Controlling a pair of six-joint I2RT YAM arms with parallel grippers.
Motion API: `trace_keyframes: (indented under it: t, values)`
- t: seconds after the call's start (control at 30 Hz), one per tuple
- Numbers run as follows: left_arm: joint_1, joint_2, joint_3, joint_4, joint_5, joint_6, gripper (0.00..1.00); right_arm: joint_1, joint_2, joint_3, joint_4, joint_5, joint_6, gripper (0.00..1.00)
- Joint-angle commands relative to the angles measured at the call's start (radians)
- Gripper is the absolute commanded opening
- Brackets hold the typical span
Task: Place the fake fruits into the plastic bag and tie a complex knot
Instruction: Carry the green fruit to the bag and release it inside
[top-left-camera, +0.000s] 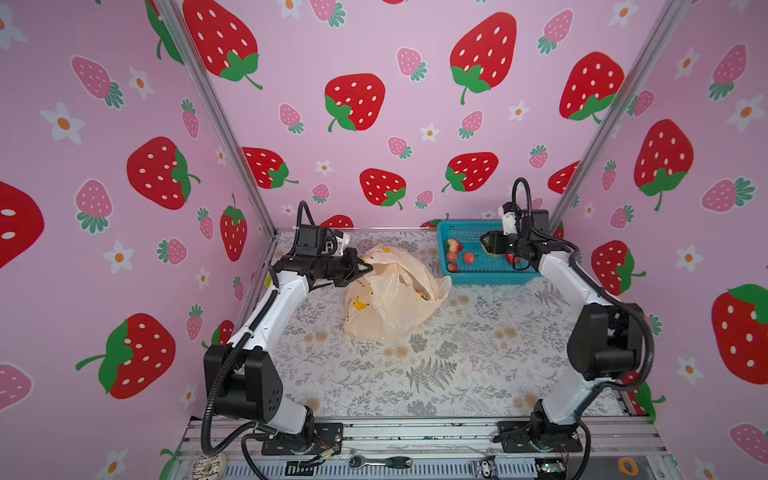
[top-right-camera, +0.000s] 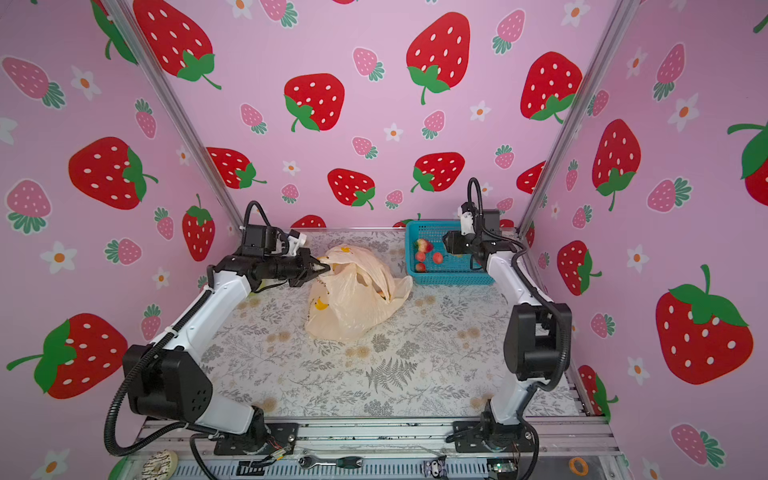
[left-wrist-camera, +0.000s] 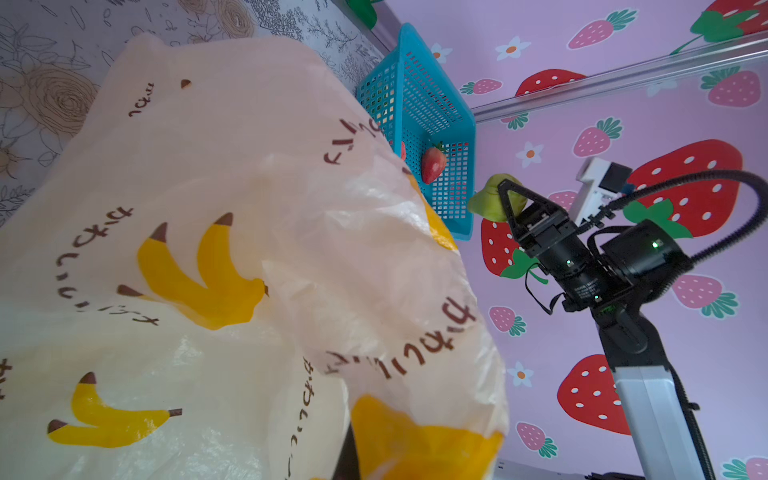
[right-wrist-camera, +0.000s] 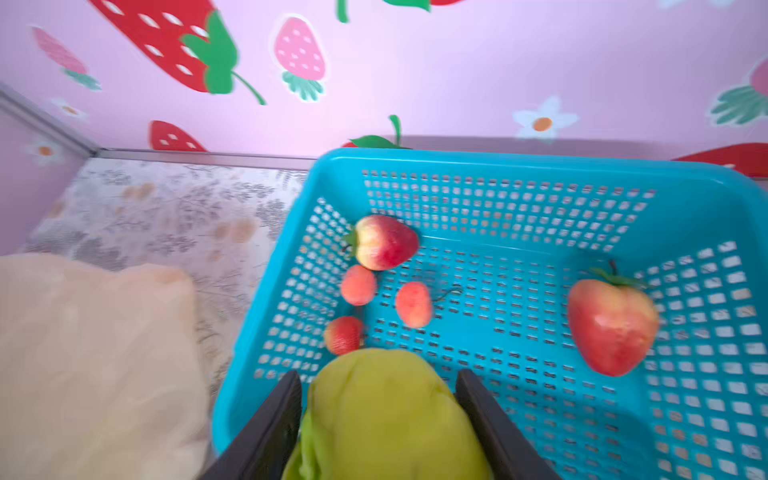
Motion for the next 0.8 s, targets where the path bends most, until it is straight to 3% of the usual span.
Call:
trace_keyframes:
  t: [0.0, 0.13, 0.3, 0.5, 0.77]
  values:
    - [0.001, -0.029, -0.008, 0.015, 0.017, -0.005, 0.00, 0.058, -0.122, -0.173, 0.139, -0.103, 0.076, 0.42]
    - [0.003, -0.026, -0.008, 0.018, 0.017, -0.008, 0.00, 0.113, -0.266, -0.384, 0.196, -0.103, 0.097, 0.42]
    - [0.003, -0.024, -0.008, 0.018, 0.016, -0.007, 0.00, 0.221, -0.362, -0.542, 0.222, -0.182, 0.059, 0.42]
    - [0.002, -0.023, -0.009, 0.017, 0.013, -0.007, 0.00, 0.341, -0.322, -0.569, 0.260, -0.254, -0.005, 0.42]
    - [0.002, -0.026, -0.009, 0.017, 0.013, -0.005, 0.00, 0.426, -0.245, -0.503, 0.515, -0.310, 0.120, 0.42]
